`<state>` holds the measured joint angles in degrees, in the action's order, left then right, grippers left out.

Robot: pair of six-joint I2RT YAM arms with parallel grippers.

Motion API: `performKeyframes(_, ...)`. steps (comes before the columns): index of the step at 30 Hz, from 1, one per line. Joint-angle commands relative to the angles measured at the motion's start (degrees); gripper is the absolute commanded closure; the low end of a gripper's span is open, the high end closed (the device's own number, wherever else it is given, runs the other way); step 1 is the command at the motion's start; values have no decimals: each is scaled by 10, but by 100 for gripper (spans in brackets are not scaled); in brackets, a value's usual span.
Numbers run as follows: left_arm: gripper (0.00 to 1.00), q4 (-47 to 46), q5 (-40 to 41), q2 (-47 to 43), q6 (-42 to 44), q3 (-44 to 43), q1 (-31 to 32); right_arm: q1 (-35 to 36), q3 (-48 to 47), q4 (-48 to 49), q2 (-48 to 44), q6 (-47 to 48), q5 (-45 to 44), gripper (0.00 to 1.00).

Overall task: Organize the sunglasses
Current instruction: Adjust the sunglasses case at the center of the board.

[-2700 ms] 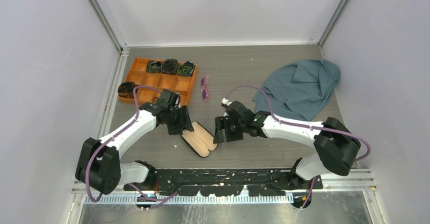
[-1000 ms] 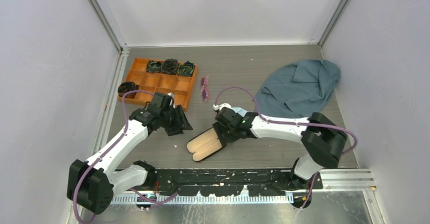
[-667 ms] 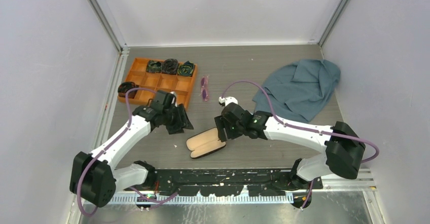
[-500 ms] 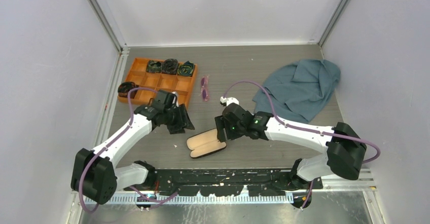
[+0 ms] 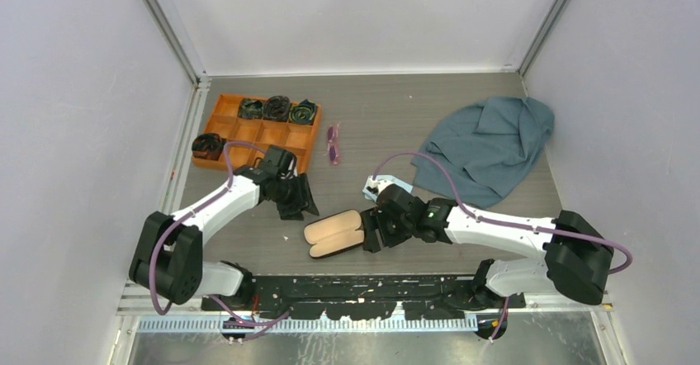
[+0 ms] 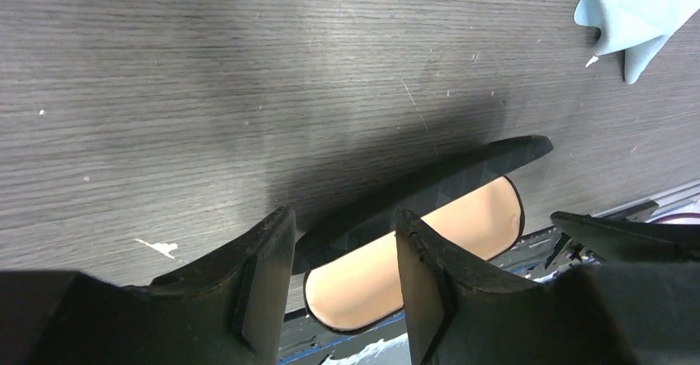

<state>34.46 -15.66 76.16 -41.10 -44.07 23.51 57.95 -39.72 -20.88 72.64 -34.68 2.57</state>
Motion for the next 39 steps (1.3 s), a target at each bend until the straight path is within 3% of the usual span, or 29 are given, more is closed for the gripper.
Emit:
performKeyframes(1,51,-36,-9,4,5,-11,-1,2,-3,38,19,29,62,29)
performKeyframes(13,53,-66,-36,-18,-44,66,34,-24,-23,106,132,-2,37,29)
performKeyframes(22,53,-57,-35,-68,-78,78,73,-122,-17,124,118,-32,47,28)
performKeyframes(39,53,-5,13,-99,-64,35,74,-136,-39,42,40,-11,9,28)
